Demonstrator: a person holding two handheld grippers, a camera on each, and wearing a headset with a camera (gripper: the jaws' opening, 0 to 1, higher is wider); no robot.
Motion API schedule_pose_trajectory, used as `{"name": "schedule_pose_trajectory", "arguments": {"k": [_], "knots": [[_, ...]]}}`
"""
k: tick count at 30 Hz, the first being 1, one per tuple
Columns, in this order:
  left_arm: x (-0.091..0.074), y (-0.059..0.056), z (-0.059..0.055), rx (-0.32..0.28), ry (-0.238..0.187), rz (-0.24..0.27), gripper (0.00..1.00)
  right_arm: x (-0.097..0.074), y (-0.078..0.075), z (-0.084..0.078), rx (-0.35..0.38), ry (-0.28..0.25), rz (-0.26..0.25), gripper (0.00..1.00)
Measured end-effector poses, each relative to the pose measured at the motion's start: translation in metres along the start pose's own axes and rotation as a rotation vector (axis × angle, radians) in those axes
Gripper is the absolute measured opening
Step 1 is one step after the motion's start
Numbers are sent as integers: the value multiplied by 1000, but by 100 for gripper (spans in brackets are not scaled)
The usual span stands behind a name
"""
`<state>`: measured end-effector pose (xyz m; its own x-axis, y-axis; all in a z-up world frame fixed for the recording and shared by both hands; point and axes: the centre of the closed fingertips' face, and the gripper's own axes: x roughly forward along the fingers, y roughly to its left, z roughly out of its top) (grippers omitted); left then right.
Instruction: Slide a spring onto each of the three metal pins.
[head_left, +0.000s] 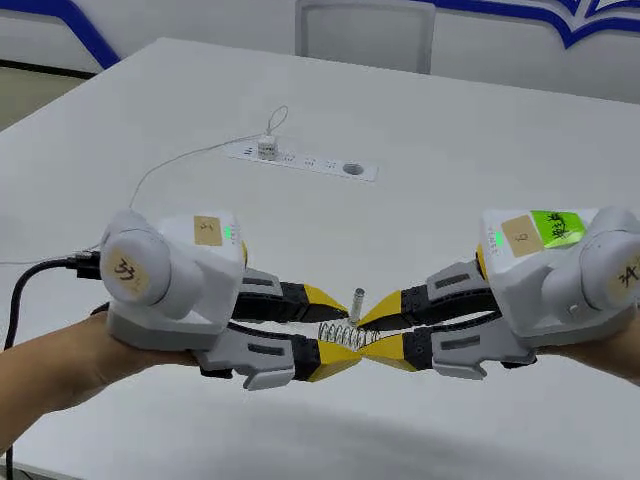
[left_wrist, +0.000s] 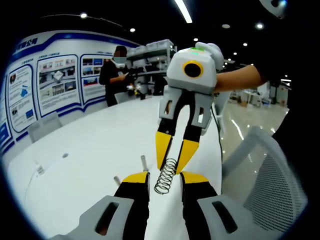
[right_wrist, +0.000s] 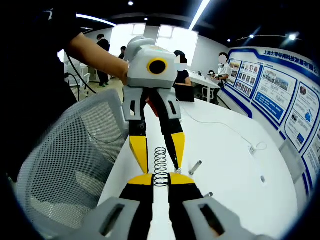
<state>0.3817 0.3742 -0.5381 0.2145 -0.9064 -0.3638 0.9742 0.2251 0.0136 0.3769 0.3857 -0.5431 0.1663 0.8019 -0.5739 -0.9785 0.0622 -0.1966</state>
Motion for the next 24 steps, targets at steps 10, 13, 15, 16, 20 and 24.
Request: {"name": "schedule_pose_trajectory", "arguments": {"k": [10, 13, 15, 16, 20, 24], "knots": [[-1, 1, -4, 30, 26, 8, 15, 1, 1, 0, -13, 8, 11, 11], [-2, -1, -4, 51, 29, 0, 14, 2, 2, -2, -25, 23, 17, 11], [-2, -3, -4, 61, 28, -5, 13, 3, 2, -3, -28, 28, 21, 11], [-3, -3, -3, 76, 27, -3, 12, 3, 2, -3, -31, 31, 20, 11], [-3, -4, -3, 114, 25, -12, 11, 1, 2, -2, -39, 36, 20, 11], [-2, -5, 0, 128, 15, -18, 10, -2, 1, -2, -30, 31, 16, 11]]}}
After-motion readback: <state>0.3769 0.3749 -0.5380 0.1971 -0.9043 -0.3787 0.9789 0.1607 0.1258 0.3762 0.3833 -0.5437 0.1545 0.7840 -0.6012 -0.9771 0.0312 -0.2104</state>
